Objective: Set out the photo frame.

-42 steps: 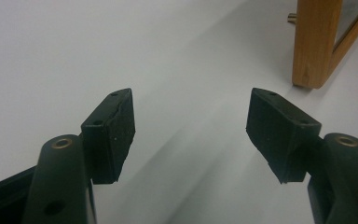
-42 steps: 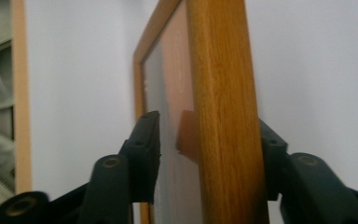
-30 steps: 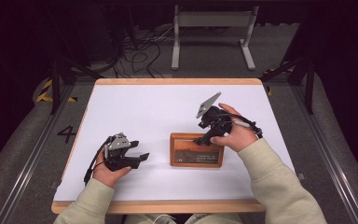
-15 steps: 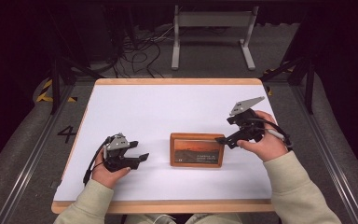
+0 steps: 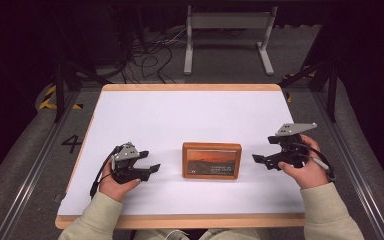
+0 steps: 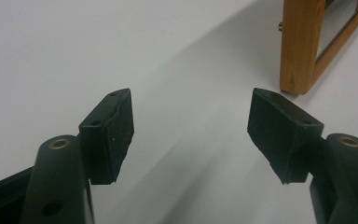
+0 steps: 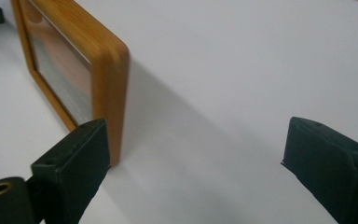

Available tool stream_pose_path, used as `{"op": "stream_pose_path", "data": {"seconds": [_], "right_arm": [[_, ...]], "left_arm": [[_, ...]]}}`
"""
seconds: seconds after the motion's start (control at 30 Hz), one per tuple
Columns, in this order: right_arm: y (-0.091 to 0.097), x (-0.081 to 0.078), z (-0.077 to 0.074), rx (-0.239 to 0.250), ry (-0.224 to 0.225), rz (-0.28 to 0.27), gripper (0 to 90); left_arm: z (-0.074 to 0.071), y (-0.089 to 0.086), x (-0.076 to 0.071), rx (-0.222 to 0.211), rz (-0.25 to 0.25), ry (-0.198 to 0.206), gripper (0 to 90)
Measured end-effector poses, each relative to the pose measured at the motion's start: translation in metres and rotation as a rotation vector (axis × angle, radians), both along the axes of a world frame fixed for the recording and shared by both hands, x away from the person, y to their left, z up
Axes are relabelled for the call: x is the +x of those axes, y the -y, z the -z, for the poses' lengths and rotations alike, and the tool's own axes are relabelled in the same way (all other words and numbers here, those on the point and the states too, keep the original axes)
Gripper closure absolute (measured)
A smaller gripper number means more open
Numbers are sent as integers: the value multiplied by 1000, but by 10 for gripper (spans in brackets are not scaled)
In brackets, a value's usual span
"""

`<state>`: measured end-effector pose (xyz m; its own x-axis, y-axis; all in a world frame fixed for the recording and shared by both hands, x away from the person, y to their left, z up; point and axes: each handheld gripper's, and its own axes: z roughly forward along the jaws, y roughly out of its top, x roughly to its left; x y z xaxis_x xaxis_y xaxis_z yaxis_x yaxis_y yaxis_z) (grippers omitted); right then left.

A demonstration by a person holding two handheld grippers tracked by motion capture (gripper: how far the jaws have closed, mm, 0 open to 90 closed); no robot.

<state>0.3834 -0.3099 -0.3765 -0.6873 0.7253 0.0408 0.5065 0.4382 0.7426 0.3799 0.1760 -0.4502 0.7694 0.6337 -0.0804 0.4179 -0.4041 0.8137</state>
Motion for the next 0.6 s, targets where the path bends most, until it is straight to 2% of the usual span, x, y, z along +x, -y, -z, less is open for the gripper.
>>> {"op": "stream_pose_path", "data": {"seconds": [0.17, 0.27, 0.4, 0.47, 0.6], "right_arm": [[13, 0, 23, 17, 3, 29, 61], [18, 2, 31, 32, 27, 47, 43], [18, 1, 42, 45, 29, 55, 41], [17, 1, 51, 47, 18, 57, 41], [16, 2, 57, 47, -13, 49, 38]], "left_arm": [[2, -1, 2, 7, -5, 5, 321], [3, -1, 3, 10, -7, 6, 322], [4, -2, 4, 3, -8, 5, 322], [4, -2, 4, 2, -5, 7, 322], [4, -2, 4, 0, -6, 7, 321]]}}
